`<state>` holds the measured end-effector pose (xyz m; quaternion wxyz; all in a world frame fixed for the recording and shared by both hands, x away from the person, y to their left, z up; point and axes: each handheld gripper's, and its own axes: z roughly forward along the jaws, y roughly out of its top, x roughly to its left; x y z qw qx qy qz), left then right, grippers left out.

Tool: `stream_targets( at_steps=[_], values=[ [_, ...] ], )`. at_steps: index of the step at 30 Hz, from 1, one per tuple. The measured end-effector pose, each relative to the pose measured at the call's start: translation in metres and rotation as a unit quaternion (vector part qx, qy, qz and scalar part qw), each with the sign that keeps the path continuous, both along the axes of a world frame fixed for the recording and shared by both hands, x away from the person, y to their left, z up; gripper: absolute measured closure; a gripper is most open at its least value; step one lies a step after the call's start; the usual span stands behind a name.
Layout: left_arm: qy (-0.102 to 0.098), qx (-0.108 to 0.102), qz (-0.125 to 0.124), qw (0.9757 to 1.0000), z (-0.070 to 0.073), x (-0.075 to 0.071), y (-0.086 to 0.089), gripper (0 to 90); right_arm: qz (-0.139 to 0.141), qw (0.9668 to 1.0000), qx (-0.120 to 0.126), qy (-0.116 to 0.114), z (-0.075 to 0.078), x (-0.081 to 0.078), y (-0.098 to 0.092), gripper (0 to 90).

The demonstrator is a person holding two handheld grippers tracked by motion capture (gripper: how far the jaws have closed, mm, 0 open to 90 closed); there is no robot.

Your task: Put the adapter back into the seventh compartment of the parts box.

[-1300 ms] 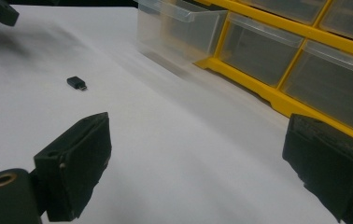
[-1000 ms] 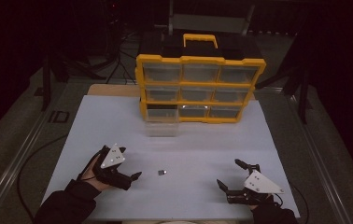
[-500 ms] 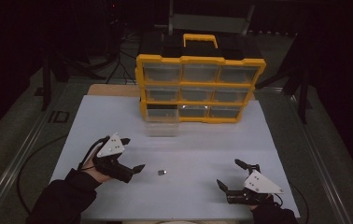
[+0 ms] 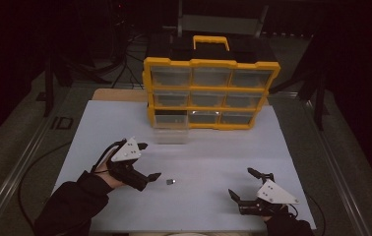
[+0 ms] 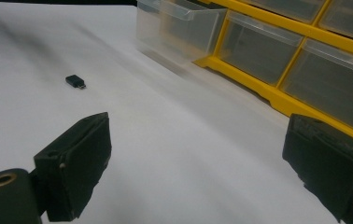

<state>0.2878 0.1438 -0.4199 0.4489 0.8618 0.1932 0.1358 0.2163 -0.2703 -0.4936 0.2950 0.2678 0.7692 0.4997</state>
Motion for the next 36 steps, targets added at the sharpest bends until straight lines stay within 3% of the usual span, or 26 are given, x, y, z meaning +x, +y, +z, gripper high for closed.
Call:
stream_targets(
  at_steps=[17, 36],
  values=[
    [0.019, 0.003, -0.028, 0.9994, -0.021, 0.001, -0.026, 0.3, 0.002, 1.0, -0.003, 0.0, 0.0, 0.0, 0.0, 8.0],
    [0.039, 0.021, -0.041, 0.9982, -0.05, 0.003, -0.038, 1.0, 0.003, 1.0, -0.003, -0.001, 0.0, 0.0, 0.0, 8.0]
  ],
)
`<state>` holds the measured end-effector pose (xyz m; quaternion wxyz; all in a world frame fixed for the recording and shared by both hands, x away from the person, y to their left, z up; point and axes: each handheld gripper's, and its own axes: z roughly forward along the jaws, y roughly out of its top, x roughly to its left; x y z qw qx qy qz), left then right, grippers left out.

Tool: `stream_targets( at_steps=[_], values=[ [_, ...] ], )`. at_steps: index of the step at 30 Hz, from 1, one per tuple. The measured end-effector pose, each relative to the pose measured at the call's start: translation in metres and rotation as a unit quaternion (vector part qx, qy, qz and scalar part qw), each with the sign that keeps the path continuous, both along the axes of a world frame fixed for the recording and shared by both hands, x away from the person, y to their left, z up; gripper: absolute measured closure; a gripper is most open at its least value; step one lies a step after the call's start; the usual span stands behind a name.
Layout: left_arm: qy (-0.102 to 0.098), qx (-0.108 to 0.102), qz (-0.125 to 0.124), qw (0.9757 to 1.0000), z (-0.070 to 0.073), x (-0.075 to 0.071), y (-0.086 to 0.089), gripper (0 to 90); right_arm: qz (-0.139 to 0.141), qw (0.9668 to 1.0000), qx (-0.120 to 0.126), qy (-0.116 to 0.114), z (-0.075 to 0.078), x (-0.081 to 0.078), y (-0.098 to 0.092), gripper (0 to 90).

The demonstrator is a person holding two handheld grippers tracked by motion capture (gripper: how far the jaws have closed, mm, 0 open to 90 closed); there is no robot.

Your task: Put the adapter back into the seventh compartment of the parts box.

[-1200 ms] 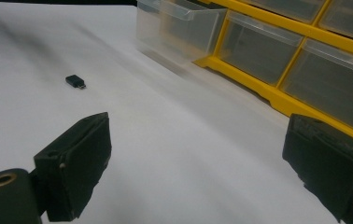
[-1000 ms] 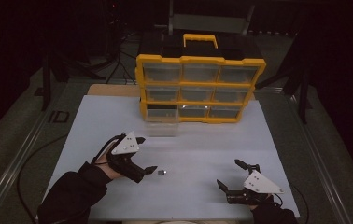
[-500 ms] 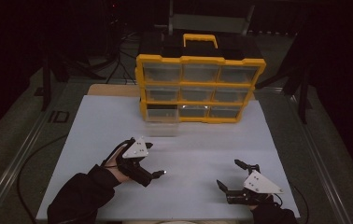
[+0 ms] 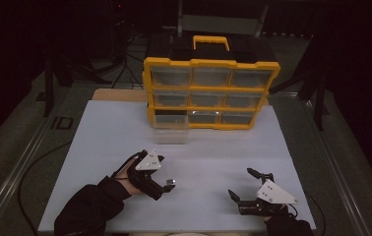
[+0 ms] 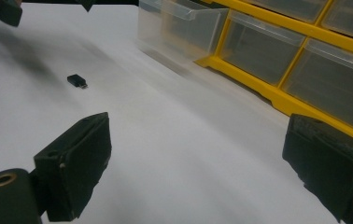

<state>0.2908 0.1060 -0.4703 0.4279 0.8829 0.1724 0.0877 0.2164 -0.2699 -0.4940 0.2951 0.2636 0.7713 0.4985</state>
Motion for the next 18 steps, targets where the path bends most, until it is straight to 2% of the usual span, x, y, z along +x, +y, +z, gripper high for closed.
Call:
stream_targets(
  at_steps=[7, 18],
  values=[
    [0.007, 0.012, -0.004, 0.9999, -0.009, 0.001, -0.002, 1.1, -0.001, 1.0, 0.0, 0.0, 0.0, 0.0, 0.0, 8.0],
    [0.02, 0.046, -0.01, 0.9987, -0.024, 0.005, -0.007, 6.3, -0.001, 1.0, 0.0, 0.001, 0.0, 0.0, 0.0, 8.0]
  ],
)
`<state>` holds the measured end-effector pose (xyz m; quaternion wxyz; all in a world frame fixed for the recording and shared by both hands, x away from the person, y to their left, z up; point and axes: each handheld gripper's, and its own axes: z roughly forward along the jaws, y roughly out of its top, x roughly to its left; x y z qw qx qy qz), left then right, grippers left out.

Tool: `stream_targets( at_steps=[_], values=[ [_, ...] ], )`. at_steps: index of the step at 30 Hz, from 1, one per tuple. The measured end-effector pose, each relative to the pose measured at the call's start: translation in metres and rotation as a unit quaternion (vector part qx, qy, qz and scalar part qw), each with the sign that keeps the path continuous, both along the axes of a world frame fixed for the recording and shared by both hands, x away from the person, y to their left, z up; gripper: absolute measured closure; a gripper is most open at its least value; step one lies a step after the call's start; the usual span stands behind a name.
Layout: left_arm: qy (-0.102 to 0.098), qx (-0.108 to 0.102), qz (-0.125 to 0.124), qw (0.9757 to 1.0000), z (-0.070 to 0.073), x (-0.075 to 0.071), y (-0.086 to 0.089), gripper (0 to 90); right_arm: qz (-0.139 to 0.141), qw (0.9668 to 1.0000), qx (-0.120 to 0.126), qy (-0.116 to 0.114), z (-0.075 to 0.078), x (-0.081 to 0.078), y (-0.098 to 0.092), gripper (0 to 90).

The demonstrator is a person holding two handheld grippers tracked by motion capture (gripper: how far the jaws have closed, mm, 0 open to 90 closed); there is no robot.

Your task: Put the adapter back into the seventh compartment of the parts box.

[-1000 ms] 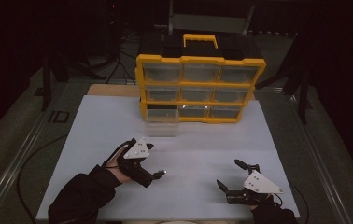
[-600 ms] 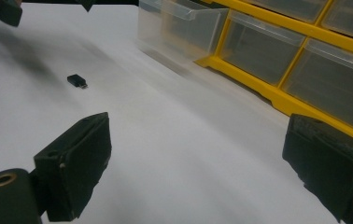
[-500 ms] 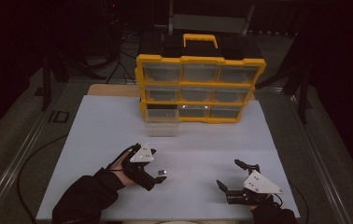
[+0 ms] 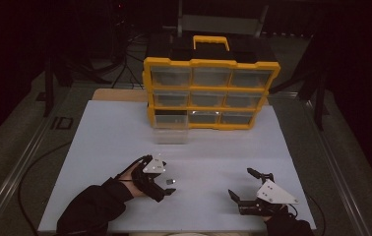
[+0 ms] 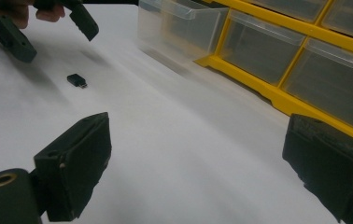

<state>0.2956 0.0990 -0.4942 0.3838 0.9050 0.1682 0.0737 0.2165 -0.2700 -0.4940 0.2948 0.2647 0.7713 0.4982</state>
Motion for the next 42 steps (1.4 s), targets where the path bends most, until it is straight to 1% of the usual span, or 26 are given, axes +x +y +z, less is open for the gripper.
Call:
stream_targets(
  at_steps=[1, 4, 6, 7, 8, 12, 14, 16, 17, 18, 20, 22, 24, 26, 33, 34, 37, 38, 40, 42],
  values=[
    [0.0, 0.0, 0.0, 1.0, 0.0, 0.0, 0.0, 7.3, 0.0, 1.0, 0.0, -0.001, 0.0, 0.0, 0.0, 8.0],
    [0.004, 0.01, 0.001, 0.9999, -0.005, 0.001, -0.001, 11.4, 0.0, 1.0, 0.0, 0.001, 0.0, 0.0, 0.0, 8.0],
    [0.005, 0.011, 0.002, 0.9999, -0.006, 0.0, -0.001, 14.7, 0.0, 1.0, 0.0, 0.0, 0.0, 0.0, 0.0, 8.0],
    [0.005, 0.019, 0.0, 0.9998, -0.007, 0.001, -0.002, 15.9, 0.0, 1.0, -0.001, -0.001, 0.0, 0.0, 0.0, 8.0],
    [0.005, 0.019, 0.0, 0.9998, -0.007, 0.001, -0.002, 17.2, 0.0, 1.0, -0.001, -0.001, 0.0, 0.0, 0.0, 8.0],
    [0.004, 0.032, -0.001, 0.9995, -0.011, 0.001, -0.002, 25.6, 0.0, 1.0, 0.0, 0.0, 0.0, 0.0, 0.0, 8.0],
    [0.002, 0.036, -0.001, 0.9993, -0.012, 0.002, -0.003, 30.7, 0.001, 1.0, 0.0, 0.0, 0.0, 0.0, 0.0, 8.0],
    [0.004, 0.036, -0.001, 0.9994, -0.013, 0.002, -0.003, 34.1, 0.0, 1.0, 0.0, 0.001, 0.0, 0.0, 0.0, 8.0],
    [0.004, 0.041, -0.002, 0.9991, -0.014, 0.002, -0.003, 37.0, 0.0, 1.0, 0.0, 0.002, 0.0, 0.0, 0.0, 8.0],
    [0.004, 0.041, -0.002, 0.9991, -0.014, 0.002, -0.003, 39.0, 0.0, 1.0, 0.0, 0.002, 0.0, 0.0, 0.0, 8.0],
    [0.005, 0.048, -0.003, 0.9988, -0.015, 0.003, -0.004, 41.0, 0.001, 1.0, -0.001, 0.0, 0.0, 0.0, 0.0, 8.0],
    [0.006, 0.051, -0.002, 0.9987, -0.017, 0.003, -0.004, 46.0, 0.0, 1.0, -0.001, 0.001, 0.0, 0.0, 0.0, 8.0],
    [0.007, 0.052, -0.003, 0.9986, -0.017, 0.004, -0.005, 48.8, 0.0, 1.0, 0.0, 0.001, 0.0, 0.0, 0.0, 8.0],
    [0.009, 0.059, -0.006, 0.9982, -0.019, 0.005, -0.006, 51.9, 0.0, 1.0, 0.0, 0.001, 0.0, 0.0, 0.0, 8.0],
    [0.009, 0.061, -0.008, 0.9981, -0.018, 0.006, -0.007, 60.5, 0.001, 1.0, 0.0, 0.002, 0.0, 0.0, 0.0, 8.0],
    [0.013, 0.06, -0.009, 0.9981, -0.018, 0.006, -0.008, 62.1, 0.001, 1.0, 0.0, 0.002, 0.0, 0.0, 0.0, 8.0],
    [0.016, 0.06, -0.011, 0.998, -0.018, 0.007, -0.008, 66.7, 0.001, 1.0, -0.001, 0.002, 0.0, 0.0, 0.0, 8.0],
    [0.022, 0.06, -0.013, 0.9979, -0.018, 0.008, -0.009, 68.3, 0.001, 1.0, -0.002, 0.0, 0.0, 0.0, 0.0, 8.0],
    [0.024, 0.064, -0.016, 0.9975, -0.017, 0.009, -0.01, 70.3, 0.001, 1.0, -0.002, 0.001, 0.0, 0.0, 0.0, 8.0],
    [0.026, 0.066, -0.015, 0.9973, -0.017, 0.009, -0.011, 70.3, 0.001, 1.0, -0.001, 0.002, 0.0, 0.0, 0.0, 8.0]
  ],
)
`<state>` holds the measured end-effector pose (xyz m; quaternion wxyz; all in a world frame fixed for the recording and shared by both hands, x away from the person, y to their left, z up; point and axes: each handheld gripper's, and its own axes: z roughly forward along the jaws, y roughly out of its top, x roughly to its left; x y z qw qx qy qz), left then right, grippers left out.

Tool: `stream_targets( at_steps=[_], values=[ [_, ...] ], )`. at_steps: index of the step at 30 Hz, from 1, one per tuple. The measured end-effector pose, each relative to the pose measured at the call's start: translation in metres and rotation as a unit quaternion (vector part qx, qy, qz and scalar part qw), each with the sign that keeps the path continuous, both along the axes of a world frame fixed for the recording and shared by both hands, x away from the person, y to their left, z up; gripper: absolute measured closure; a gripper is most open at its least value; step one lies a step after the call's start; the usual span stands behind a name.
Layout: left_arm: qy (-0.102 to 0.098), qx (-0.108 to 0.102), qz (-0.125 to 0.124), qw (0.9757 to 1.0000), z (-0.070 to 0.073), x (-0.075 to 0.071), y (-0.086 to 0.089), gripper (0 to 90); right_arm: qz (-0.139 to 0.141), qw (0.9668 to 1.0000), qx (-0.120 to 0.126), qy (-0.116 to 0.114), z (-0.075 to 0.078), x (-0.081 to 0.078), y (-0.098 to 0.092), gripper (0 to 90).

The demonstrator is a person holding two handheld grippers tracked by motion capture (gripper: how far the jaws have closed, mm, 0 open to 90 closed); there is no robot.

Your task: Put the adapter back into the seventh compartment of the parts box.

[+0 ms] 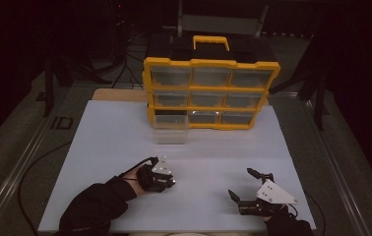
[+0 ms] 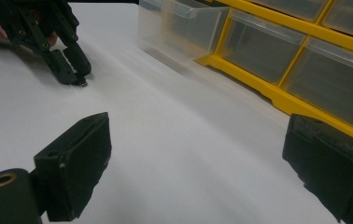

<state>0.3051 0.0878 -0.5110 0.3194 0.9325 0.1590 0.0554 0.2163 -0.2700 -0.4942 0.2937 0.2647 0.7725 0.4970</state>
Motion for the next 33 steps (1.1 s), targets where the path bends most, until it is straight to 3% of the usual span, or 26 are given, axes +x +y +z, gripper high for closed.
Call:
stream_targets(
  at_steps=[9, 18, 23, 33],
  values=[
    [0.006, 0.019, -0.006, 0.9998, 0.0024, 0.0022, -0.0047, 72.8, 0.001, 1.0, -0.001, -0.001, 0.0, -0.0001, 0.0002, 8.0],
    [0.01, 0.021, -0.005, 0.9997, 0.0026, 0.0022, -0.0069, 76.7, 0.001, 1.0, -0.002, -0.001, 0.0, 0.0, 0.0004, 8.0],
    [-0.001, 0.027, -0.01, 0.9996, 0.0035, 0.0006, -0.0076, 77.0, 0.001, 1.0, -0.002, -0.001, 0.0, -0.0001, 0.0003, 8.0],
    [-0.002, 0.024, -0.012, 0.9996, 0.0072, 0.0004, -0.0066, 77.0, -0.001, 1.0, -0.001, -0.001, 0.0003, -0.0001, -0.0004, 8.0]
  ],
)
